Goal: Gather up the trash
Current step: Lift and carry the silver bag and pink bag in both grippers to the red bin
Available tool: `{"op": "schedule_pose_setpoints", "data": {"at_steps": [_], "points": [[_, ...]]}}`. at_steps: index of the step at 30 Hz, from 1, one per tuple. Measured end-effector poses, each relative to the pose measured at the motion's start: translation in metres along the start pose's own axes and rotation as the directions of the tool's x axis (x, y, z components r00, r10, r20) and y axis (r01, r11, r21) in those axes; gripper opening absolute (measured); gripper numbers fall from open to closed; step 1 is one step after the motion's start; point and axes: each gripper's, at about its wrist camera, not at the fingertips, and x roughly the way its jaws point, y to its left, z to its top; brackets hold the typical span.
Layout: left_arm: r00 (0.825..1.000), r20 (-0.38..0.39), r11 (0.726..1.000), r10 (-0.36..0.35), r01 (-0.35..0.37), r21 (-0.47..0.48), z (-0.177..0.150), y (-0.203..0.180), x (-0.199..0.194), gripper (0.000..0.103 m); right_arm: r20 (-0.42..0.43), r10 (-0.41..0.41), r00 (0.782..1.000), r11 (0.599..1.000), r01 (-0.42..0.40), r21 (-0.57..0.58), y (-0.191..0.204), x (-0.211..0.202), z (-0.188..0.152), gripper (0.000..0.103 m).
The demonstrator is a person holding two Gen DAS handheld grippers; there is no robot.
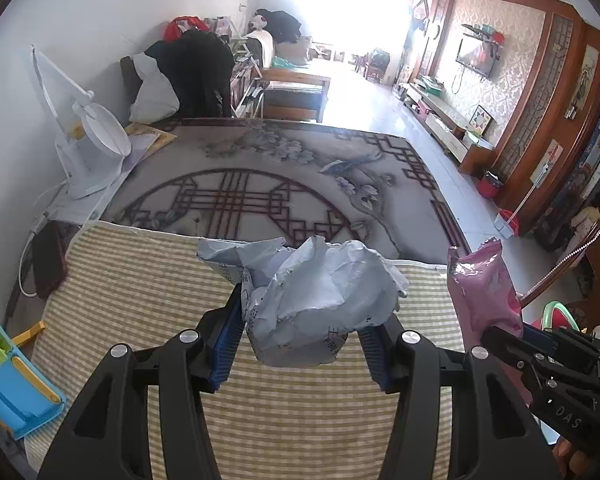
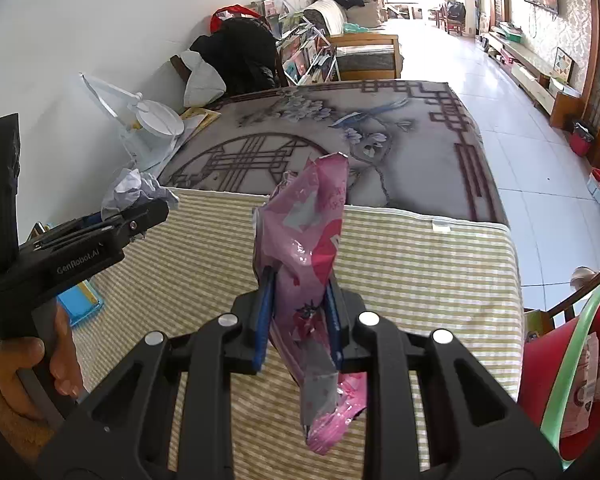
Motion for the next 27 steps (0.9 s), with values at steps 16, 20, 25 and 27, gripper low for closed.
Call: {"op": "schedule_pose_setpoints", "data": {"at_steps": [16, 20, 25, 27], "points": [[1.0, 0.01, 0.999, 0.03, -0.029, -0.014, -0.003, 0.015, -0.006, 0.05, -0.064, 0.046, 0.997, 0.999, -0.046, 0.002, 0.015, 0.021, -0.009, 0.024], [0.999, 0.011, 0.999, 0.034, -0.034, -0.019, -0.001, 0.017, -0.006, 0.05, -0.051, 0.042, 0.998, 0.999, -0.042, -0.007, 0.017, 0.018, -0.006, 0.024], [0.999, 0.014, 0.999, 0.037, -0.036, -0.022, 0.002, 0.018, -0.006, 0.05, -0.031, 0.03, 0.999, 1.0, -0.03, -0.005, 0.016, 0.014, -0.001, 0.024], [0.999, 0.016, 0.999, 0.037, -0.036, -0.021, 0.003, 0.018, -0.006, 0.05, -0.027, 0.028, 0.999, 1.0, -0.028, -0.002, 0.014, 0.014, 0.001, 0.024]]}}
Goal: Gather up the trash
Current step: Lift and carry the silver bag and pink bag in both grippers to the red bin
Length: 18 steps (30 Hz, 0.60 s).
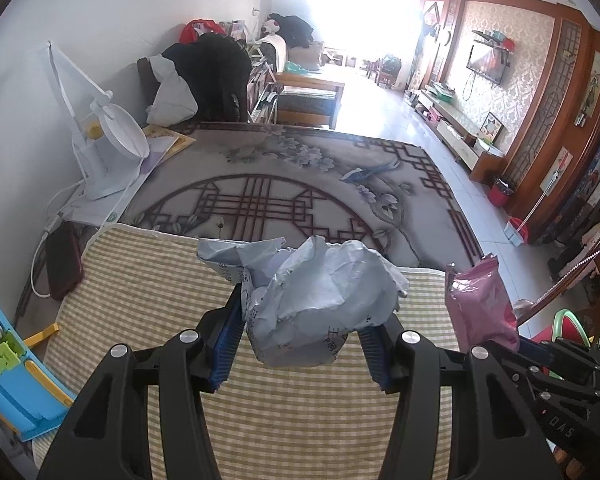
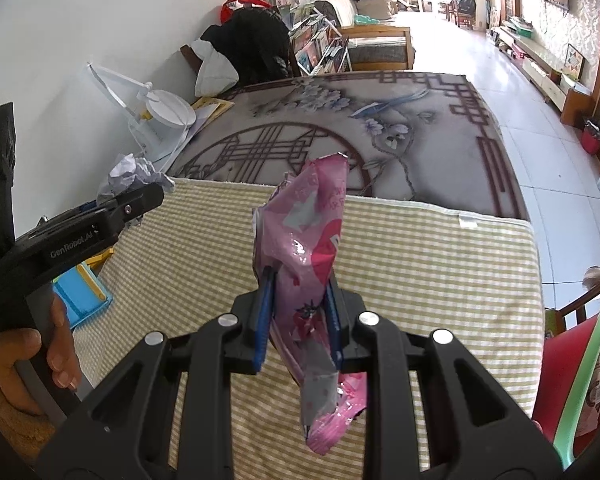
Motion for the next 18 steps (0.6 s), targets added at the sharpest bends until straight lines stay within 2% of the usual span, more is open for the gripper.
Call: {"op": "schedule_pose_setpoints", "data": {"at_steps": [18], "points": [[1.0, -0.003, 0.998, -0.025, 0.025, 0.052, 0.003, -0.035, 0.001, 0.05, 0.051, -0.039, 0.998, 0.998, 0.037, 0.043, -0.035, -0.028, 0.0, 0.024]]}}
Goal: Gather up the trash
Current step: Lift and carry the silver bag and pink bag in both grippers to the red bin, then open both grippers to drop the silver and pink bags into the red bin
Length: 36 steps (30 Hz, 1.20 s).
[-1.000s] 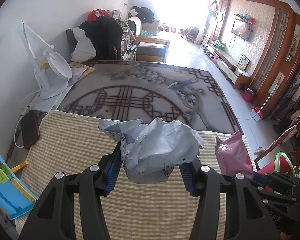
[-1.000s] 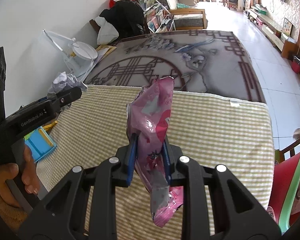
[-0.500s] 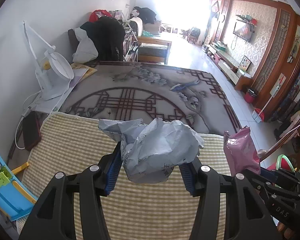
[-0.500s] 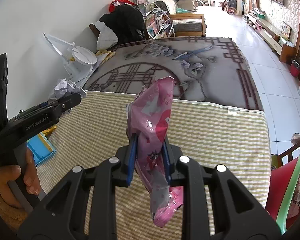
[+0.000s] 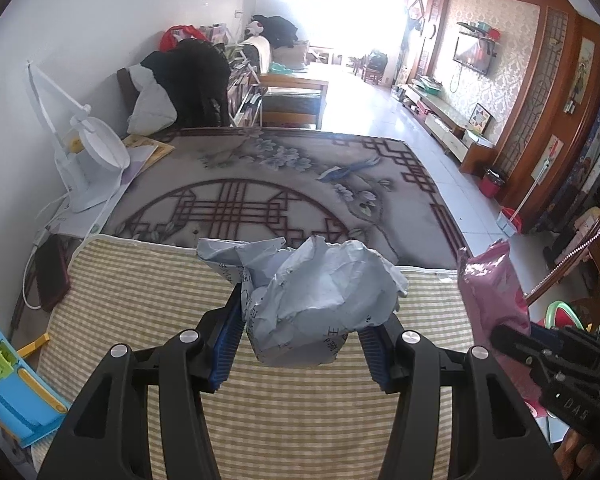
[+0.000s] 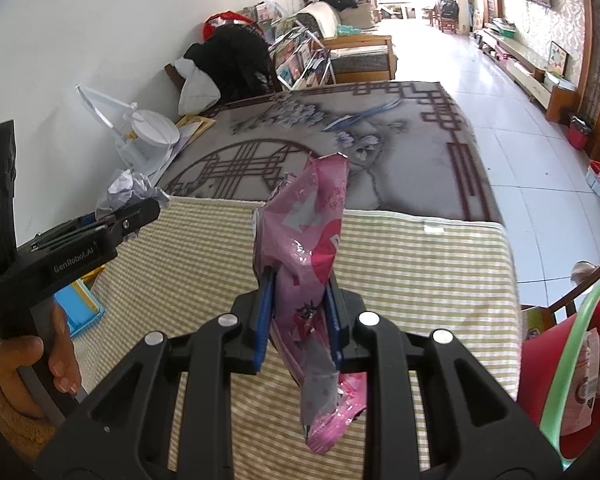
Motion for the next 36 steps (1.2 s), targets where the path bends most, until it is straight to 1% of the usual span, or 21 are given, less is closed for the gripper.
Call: {"op": "schedule_pose_setpoints", "data": {"at_steps": [6, 14, 18, 21, 23, 25, 26, 27, 28, 29, 31, 33, 34, 35, 36], "points": [[1.0, -0.001, 1.0, -0.011, 0.011, 0.017, -0.002, -0.019, -0.001, 0.05, 0.023, -0.015, 1.0, 1.0, 0.015, 0.022, -0.022, -0.013, 0.0, 0.024], [1.0, -0.001, 1.0, -0.006, 0.006, 0.023, -0.005, -0.033, -0.003, 0.05, 0.038, -0.002, 0.999, 1.0, 0.001, 0.026, -0.041, -0.022, 0.001, 0.024], [1.0, -0.009, 1.0, -0.014, 0.014, 0.026, -0.007, -0.047, -0.003, 0.051, 0.041, -0.006, 0.999, 0.999, 0.005, 0.036, -0.053, -0.025, -0.001, 0.024], [0.996, -0.047, 0.997, -0.069, 0.071, 0.027, -0.013, -0.07, 0.005, 0.051, 0.043, -0.039, 0.998, 0.998, 0.036, 0.059, -0.072, -0.032, -0.006, 0.024], [0.989, -0.083, 0.99, -0.122, 0.128, 0.065, -0.02, -0.098, 0.013, 0.051, 0.04, -0.071, 0.997, 0.994, 0.068, 0.087, -0.09, -0.039, -0.014, 0.024], [0.976, -0.119, 0.976, -0.184, 0.195, 0.092, -0.026, -0.125, 0.019, 0.05, 0.032, -0.123, 0.992, 0.984, 0.118, 0.133, -0.116, -0.049, -0.026, 0.024], [0.964, -0.145, 0.965, -0.223, 0.24, 0.107, -0.029, -0.142, 0.023, 0.05, 0.029, -0.147, 0.989, 0.977, 0.141, 0.158, -0.129, -0.055, -0.032, 0.024], [0.956, -0.16, 0.957, -0.246, 0.266, 0.117, -0.032, -0.154, 0.025, 0.051, 0.025, -0.172, 0.985, 0.969, 0.164, 0.185, -0.142, -0.062, -0.039, 0.024], [0.94, -0.187, 0.939, -0.285, 0.313, 0.144, -0.036, -0.176, 0.028, 0.051, 0.018, -0.206, 0.978, 0.956, 0.197, 0.219, -0.159, -0.07, -0.048, 0.024], [0.931, -0.2, 0.928, -0.304, 0.337, 0.16, -0.038, -0.189, 0.029, 0.051, 0.011, -0.236, 0.972, 0.943, 0.226, 0.246, -0.173, -0.078, -0.057, 0.024], [0.9, -0.238, 0.885, -0.365, 0.415, 0.21, -0.045, -0.228, 0.03, 0.051, -0.006, -0.3, 0.954, 0.91, 0.288, 0.299, -0.201, -0.094, -0.074, 0.024], [0.878, -0.264, 0.853, -0.399, 0.461, 0.246, -0.05, -0.257, 0.03, 0.05, -0.02, -0.345, 0.938, 0.88, 0.331, 0.34, -0.223, -0.109, -0.087, 0.024], [0.86, -0.284, 0.824, -0.425, 0.497, 0.271, -0.054, -0.279, 0.03, 0.05, -0.03, -0.374, 0.927, 0.862, 0.359, 0.359, -0.233, -0.117, -0.095, 0.024], [0.85, -0.294, 0.809, -0.437, 0.515, 0.284, -0.057, -0.292, 0.029, 0.051, -0.036, -0.393, 0.919, 0.849, 0.378, 0.369, -0.24, -0.122, -0.1, 0.024], [0.834, -0.315, 0.784, -0.454, 0.541, 0.305, -0.061, -0.311, 0.03, 0.05, -0.042, -0.41, 0.911, 0.837, 0.394, 0.379, -0.246, -0.127, -0.104, 0.024]]}}
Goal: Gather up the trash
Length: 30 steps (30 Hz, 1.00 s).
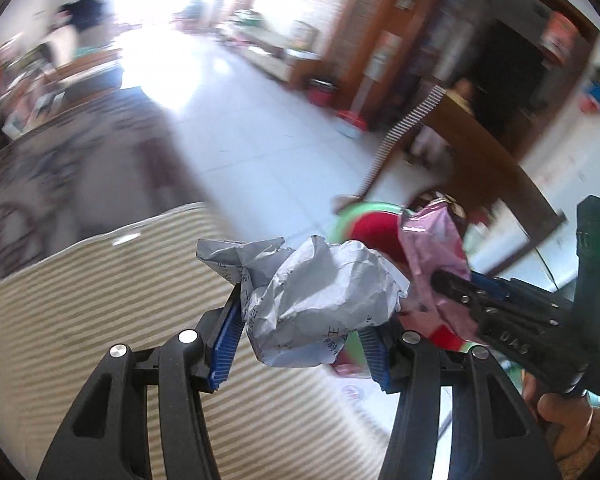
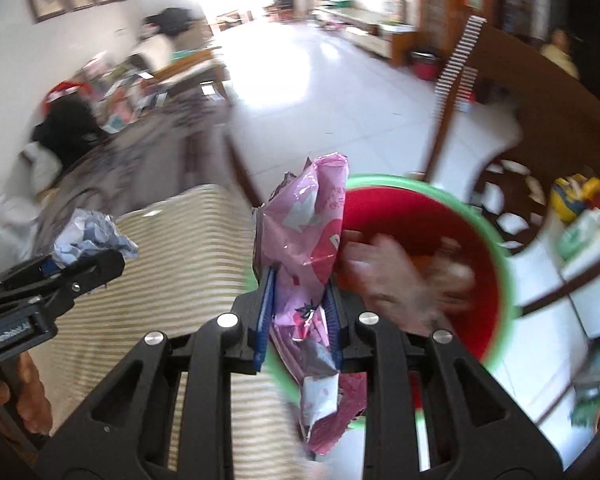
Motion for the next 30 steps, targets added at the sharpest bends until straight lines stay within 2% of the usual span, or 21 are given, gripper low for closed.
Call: {"op": "schedule_pose_setpoints", "data": {"at_steps": [2, 5, 6, 7, 8, 9, 12, 16, 18, 21, 24, 25, 26, 27, 28, 29, 30], "points": [[1.0, -0.016, 0.999, -0.027, 0.028, 0.038, 0.005, -0.019, 0.012, 0.051, -0.004, -0.033, 0.999, 0.999, 0.033, 0.023, -0.017, -0.002, -0.004, 0.024], [0.997, -0.051, 0.993, -0.062, 0.067, 0.1, 0.01, -0.045, 0.033, 0.056, -0.018, -0.069, 0.997, 0.997, 0.069, 0.042, -0.034, 0.0, -0.012, 0.024], [0.996, -0.06, 0.992, -0.059, 0.066, 0.111, 0.01, -0.05, 0.038, 0.064, -0.024, -0.092, 0.995, 0.995, 0.093, 0.045, -0.037, 0.002, -0.015, 0.027], [0.997, -0.062, 0.991, -0.036, 0.043, 0.128, 0.01, -0.054, 0.041, 0.075, -0.026, -0.115, 0.993, 0.992, 0.116, 0.049, -0.037, 0.003, -0.017, 0.044], [0.999, -0.048, 0.991, -0.007, 0.013, 0.135, 0.01, -0.054, 0.039, 0.076, -0.023, -0.133, 0.991, 0.989, 0.134, 0.056, -0.04, 0.003, -0.019, 0.057], [1.0, -0.025, 0.992, 0.014, -0.01, 0.129, 0.01, -0.053, 0.033, 0.077, -0.004, -0.131, 0.991, 0.989, 0.131, 0.067, -0.039, 0.001, -0.02, 0.075], [0.997, 0.023, 0.995, 0.073, -0.074, 0.065, 0.009, -0.026, 0.01, 0.088, 0.007, -0.091, 0.996, 0.995, 0.091, 0.051, -0.027, 0.001, -0.015, 0.079], [0.978, 0.105, 0.983, 0.178, -0.173, -0.057, 0.007, 0.022, -0.036, 0.09, 0.051, 0.017, 0.999, 1.0, -0.016, -0.02, 0.022, 0.002, -0.002, 0.097], [0.955, 0.159, 0.966, 0.249, -0.233, -0.115, 0.003, 0.047, -0.063, 0.09, 0.085, 0.092, 0.992, 0.994, -0.086, -0.069, 0.056, -0.001, 0.006, 0.098], [0.908, 0.232, 0.931, 0.349, -0.309, -0.195, -0.008, 0.083, -0.111, 0.095, 0.118, 0.157, 0.98, 0.981, -0.141, -0.137, 0.101, -0.004, 0.016, 0.098], [0.843, 0.29, 0.88, 0.453, -0.37, -0.298, -0.022, 0.122, -0.161, 0.095, 0.146, 0.184, 0.972, 0.966, -0.151, -0.212, 0.152, -0.006, 0.021, 0.098], [0.83, 0.301, 0.869, 0.469, -0.374, -0.323, -0.023, 0.132, -0.171, 0.095, 0.154, 0.218, 0.964, 0.955, -0.178, -0.238, 0.173, -0.007, 0.022, 0.098], [0.811, 0.313, 0.852, 0.495, -0.382, -0.357, -0.027, 0.143, -0.184, 0.095, 0.169, 0.243, 0.955, 0.947, -0.197, -0.253, 0.187, -0.01, 0.022, 0.098], [0.779, 0.328, 0.826, 0.534, -0.398, -0.4, -0.034, 0.157, -0.201, 0.095, 0.196, 0.272, 0.942, 0.939, -0.215, -0.267, 0.201, -0.015, 0.022, 0.098], [0.755, 0.337, 0.806, 0.563, -0.411, -0.425, -0.038, 0.166, -0.214, 0.095, 0.252, 0.308, 0.917, 0.929, -0.233, -0.287, 0.219, -0.026, 0.019, 0.098], [0.723, 0.348, 0.782, 0.597, -0.428, -0.453, -0.043, 0.175, -0.227, 0.095, 0.319, 0.328, 0.889, 0.924, -0.232, -0.304, 0.235, -0.038, 0.015, 0.098], [0.7, 0.355, 0.767, 0.619, -0.443, -0.465, -0.046, 0.18, -0.236, 0.095, 0.383, 0.337, 0.86, 0.923, -0.221, -0.315, 0.248, -0.048, 0.011, 0.098]]}}
